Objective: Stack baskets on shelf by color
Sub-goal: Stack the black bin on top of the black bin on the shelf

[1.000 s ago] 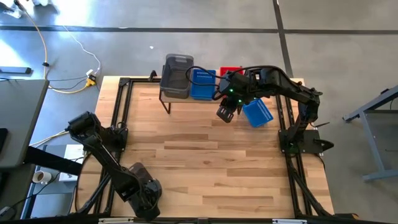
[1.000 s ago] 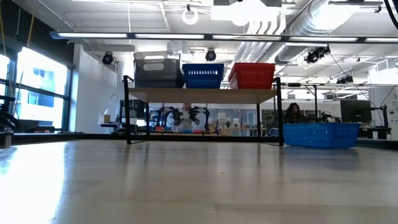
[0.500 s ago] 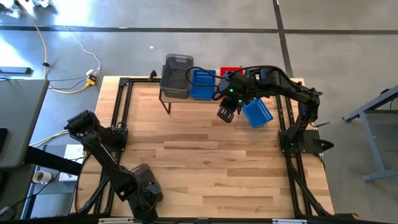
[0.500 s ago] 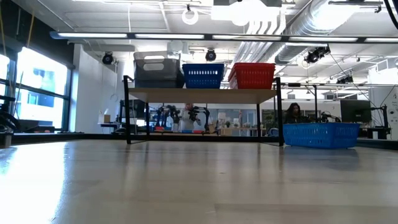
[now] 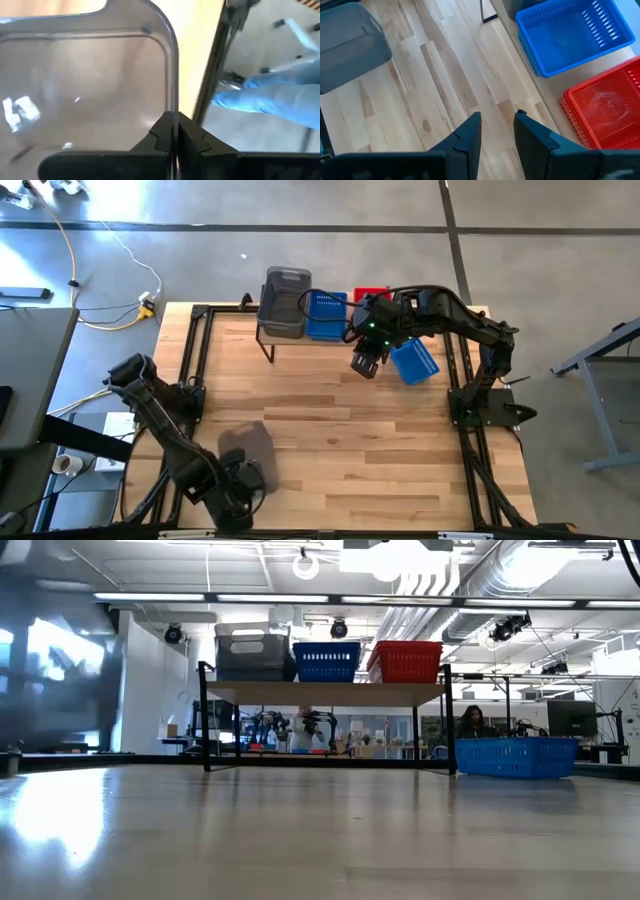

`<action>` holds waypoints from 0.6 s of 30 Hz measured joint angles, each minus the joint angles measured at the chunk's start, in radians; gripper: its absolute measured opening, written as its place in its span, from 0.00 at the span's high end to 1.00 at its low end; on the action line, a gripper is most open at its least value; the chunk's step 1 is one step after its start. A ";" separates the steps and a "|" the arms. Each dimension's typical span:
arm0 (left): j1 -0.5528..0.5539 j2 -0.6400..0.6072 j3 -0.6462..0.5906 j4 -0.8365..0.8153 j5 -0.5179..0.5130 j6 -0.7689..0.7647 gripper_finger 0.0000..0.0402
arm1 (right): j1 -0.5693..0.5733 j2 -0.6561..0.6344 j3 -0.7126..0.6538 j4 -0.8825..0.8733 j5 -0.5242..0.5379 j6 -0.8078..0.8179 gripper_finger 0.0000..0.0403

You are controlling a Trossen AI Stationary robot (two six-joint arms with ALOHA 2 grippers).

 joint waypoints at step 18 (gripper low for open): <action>0.273 -0.026 0.308 -0.403 -0.180 0.621 1.00 | -0.002 -0.105 0.000 0.000 0.017 -0.003 0.75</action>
